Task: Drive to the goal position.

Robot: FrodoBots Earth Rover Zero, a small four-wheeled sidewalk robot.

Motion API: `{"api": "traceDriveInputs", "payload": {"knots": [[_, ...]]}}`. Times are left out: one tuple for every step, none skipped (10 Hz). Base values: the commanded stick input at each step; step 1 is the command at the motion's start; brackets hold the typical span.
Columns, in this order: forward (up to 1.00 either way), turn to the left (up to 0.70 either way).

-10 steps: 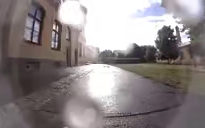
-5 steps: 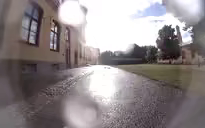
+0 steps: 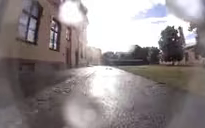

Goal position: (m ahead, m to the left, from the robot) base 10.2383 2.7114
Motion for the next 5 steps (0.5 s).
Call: {"api": "traceDriveInputs", "payload": {"knots": [[0.85,0.0],[0.85,0.0],[0.85,0.0],[0.85,0.0],[0.85,0.0]]}}
